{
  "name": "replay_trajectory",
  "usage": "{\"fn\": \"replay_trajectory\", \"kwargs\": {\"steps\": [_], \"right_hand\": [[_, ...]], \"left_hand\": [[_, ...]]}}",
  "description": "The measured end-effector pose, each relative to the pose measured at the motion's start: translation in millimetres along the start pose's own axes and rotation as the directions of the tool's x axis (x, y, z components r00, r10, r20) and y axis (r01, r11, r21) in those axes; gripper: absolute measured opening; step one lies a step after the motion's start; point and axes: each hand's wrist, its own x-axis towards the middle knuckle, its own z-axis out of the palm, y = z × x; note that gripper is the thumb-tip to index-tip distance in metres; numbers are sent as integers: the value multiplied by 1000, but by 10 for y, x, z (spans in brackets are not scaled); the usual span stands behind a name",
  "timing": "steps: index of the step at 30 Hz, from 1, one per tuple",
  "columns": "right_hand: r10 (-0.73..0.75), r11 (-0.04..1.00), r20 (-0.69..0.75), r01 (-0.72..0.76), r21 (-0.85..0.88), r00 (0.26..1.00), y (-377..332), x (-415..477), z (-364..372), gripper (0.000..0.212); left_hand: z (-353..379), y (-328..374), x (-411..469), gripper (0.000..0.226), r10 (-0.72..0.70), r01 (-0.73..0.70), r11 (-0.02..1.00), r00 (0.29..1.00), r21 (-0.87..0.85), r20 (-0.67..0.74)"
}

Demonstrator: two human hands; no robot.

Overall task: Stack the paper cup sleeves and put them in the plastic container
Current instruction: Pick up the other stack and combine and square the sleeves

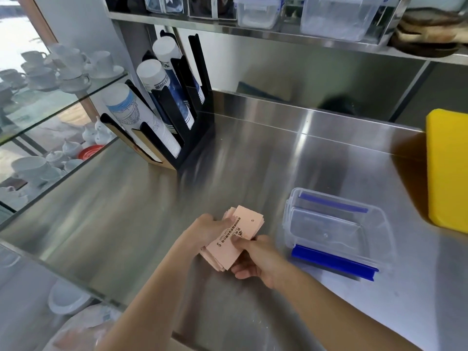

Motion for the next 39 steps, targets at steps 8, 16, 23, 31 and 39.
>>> {"fn": "replay_trajectory", "kwargs": {"steps": [8, 16, 23, 31, 39], "right_hand": [[-132, 954, -203, 69, -291, 970, -31, 126, 138, 39], [-161, 980, -32, 155, -123, 986, -52, 169, 24, 14], [-251, 968, -27, 250, -12, 968, -22, 231, -78, 25], [-173, 984, -57, 170, -53, 983, -45, 220, -164, 89], [-321, 807, -45, 248, -536, 946, -127, 184, -331, 63]], "left_hand": [[35, 18, 76, 49, -49, 46, 997, 997, 57, 57], [28, -57, 46, 26, -28, 150, 913, 951, -379, 308], [65, -32, 14, 30, 43, 151, 816, 947, -558, 319], [263, -183, 40, 45, 265, 71, 612, 920, -788, 289], [231, -227, 94, 132, 353, -296, 709, 935, -640, -42]]}}
